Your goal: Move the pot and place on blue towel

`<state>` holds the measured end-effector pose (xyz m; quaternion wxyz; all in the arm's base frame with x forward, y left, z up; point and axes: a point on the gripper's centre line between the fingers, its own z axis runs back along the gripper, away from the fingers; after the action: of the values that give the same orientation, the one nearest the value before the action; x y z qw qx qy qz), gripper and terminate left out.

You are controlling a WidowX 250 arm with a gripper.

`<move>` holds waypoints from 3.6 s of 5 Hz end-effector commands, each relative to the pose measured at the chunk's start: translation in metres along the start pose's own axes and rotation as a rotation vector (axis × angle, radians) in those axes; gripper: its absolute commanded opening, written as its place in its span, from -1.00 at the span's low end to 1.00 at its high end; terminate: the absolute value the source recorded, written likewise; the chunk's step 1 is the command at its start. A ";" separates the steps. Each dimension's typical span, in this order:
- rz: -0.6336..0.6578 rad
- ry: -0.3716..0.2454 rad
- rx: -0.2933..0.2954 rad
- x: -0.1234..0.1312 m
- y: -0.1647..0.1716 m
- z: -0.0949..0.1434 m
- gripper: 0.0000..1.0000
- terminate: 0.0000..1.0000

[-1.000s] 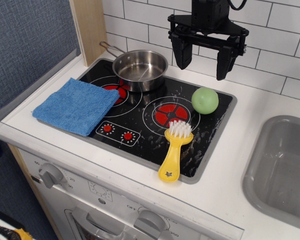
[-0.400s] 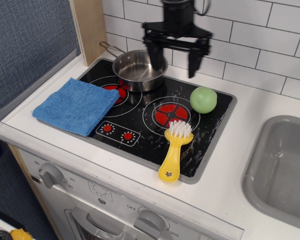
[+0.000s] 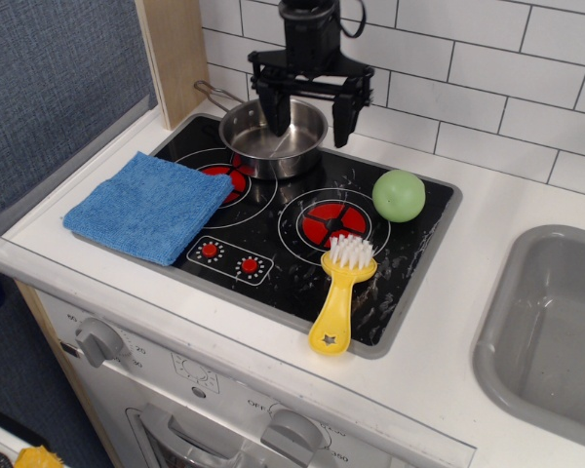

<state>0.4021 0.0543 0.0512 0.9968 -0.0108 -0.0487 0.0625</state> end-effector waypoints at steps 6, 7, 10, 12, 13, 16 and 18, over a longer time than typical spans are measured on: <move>-0.016 -0.081 0.005 0.014 -0.019 0.012 -1.00 -1.00; 0.049 -0.183 0.048 -0.003 -0.014 0.047 -1.00 -1.00; 0.151 -0.188 0.075 -0.060 0.020 0.065 -1.00 -1.00; 0.248 -0.114 0.090 -0.072 0.062 0.043 -1.00 -1.00; 0.224 -0.091 0.097 -0.078 0.053 0.037 -1.00 -1.00; 0.257 -0.018 0.127 -0.086 0.060 0.014 -1.00 -1.00; 0.256 0.009 0.134 -0.086 0.060 0.007 -1.00 -1.00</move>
<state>0.3062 0.1036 0.0349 0.9797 0.0451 -0.0167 0.1947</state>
